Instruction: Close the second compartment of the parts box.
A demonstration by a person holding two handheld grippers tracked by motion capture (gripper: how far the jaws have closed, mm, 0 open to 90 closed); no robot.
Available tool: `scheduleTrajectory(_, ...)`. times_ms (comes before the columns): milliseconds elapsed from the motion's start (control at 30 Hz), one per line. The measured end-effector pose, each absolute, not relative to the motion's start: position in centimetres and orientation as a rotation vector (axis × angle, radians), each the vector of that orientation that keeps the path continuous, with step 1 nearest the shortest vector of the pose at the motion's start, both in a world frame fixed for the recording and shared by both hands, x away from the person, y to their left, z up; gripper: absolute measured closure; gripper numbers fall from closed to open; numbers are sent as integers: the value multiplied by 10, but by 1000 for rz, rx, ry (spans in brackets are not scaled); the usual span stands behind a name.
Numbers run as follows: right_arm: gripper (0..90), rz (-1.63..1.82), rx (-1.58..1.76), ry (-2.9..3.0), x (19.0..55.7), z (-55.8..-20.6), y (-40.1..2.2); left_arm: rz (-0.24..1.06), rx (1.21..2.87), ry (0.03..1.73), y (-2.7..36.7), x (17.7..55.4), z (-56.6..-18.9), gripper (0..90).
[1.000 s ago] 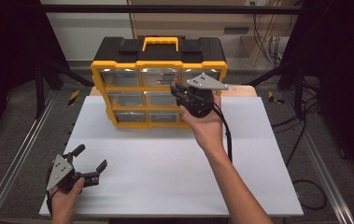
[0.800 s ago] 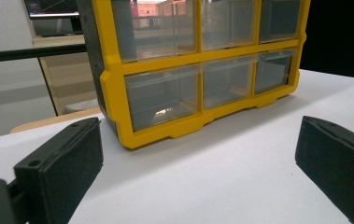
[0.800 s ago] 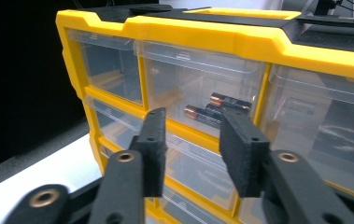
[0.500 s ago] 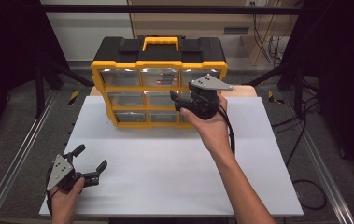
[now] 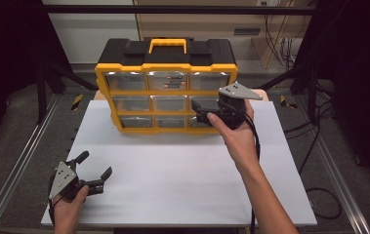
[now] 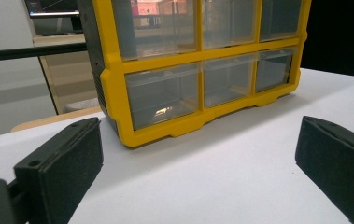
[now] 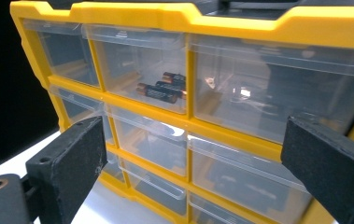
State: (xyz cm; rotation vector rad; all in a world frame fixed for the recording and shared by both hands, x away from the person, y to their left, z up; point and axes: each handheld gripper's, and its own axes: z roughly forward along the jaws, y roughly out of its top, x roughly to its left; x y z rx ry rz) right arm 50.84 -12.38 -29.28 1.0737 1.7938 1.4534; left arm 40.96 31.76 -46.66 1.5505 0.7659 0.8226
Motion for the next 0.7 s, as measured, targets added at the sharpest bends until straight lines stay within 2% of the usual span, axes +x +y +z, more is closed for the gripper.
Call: scheduleTrajectory(700,61,1434,1096,1752,490,-300,-170,823,1554,764,317,409,-467,5)
